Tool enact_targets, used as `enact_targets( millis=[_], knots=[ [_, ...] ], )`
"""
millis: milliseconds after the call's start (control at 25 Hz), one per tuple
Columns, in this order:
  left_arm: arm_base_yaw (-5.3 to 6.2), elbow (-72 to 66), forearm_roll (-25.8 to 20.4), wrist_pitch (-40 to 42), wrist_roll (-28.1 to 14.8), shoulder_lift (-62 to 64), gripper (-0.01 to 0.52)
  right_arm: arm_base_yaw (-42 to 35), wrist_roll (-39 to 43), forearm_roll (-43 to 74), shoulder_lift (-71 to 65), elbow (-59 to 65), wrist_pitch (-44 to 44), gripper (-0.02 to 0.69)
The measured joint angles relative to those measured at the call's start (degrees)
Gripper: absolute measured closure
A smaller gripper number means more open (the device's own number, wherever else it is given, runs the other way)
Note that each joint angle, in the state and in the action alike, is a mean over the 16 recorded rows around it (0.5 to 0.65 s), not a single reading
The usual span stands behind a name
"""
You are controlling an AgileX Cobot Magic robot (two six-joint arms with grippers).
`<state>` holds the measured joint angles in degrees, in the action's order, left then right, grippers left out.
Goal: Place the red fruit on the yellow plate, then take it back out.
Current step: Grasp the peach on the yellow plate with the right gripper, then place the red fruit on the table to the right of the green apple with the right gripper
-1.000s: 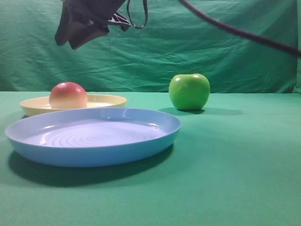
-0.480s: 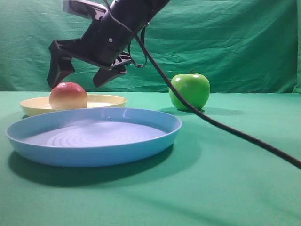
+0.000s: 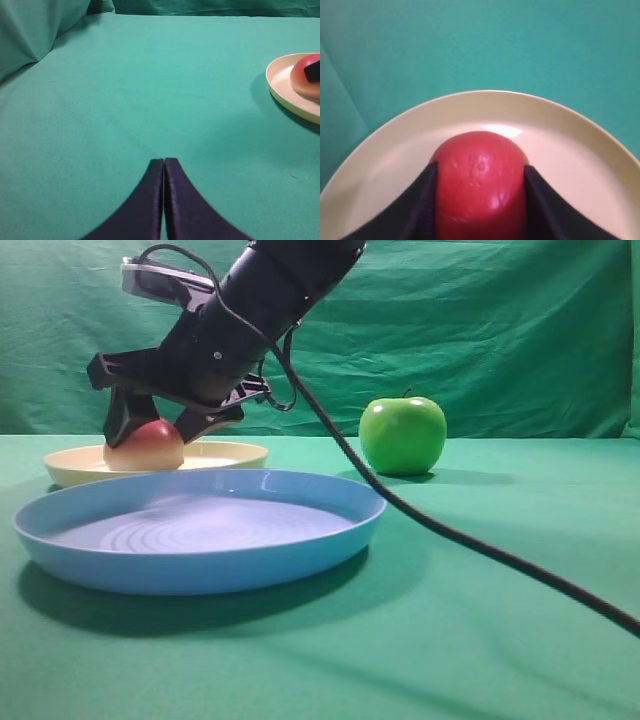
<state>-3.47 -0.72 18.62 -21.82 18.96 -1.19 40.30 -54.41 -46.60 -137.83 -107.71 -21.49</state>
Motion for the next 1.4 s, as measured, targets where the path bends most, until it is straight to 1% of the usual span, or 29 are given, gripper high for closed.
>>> enact_targets(
  millis=[200, 360, 720, 920, 1120, 1400],
  knots=[
    [0.0, 0.0, 0.0, 0.0, 0.0, 0.0, 0.514, -1.0, 1.6, 1.7, 1.4, 0.1, -4.0, 0.475],
    [0.0, 0.0, 0.0, 0.0, 0.0, 0.0, 0.514, -2.2, 6.0, 6.4, 4.7, 0.4, -9.4, 0.495],
    [0.0, 0.0, 0.0, 0.0, 0.0, 0.0, 0.514, -4.4, 24.5, 24.1, 18.3, 1.7, -26.8, 0.506],
    [0.0, 0.0, 0.0, 0.0, 0.0, 0.0, 0.514, -4.6, 34.2, 33.4, 28.5, 6.8, -32.8, 0.506],
    [0.0, 0.0, 0.0, 0.0, 0.0, 0.0, 0.514, -5.4, 41.2, 39.5, 39.9, 17.8, -33.0, 0.506],
    [0.0, 0.0, 0.0, 0.0, 0.0, 0.0, 0.514, -9.9, 47.9, 45.1, 55.4, 40.5, -25.8, 0.506]
  ],
)
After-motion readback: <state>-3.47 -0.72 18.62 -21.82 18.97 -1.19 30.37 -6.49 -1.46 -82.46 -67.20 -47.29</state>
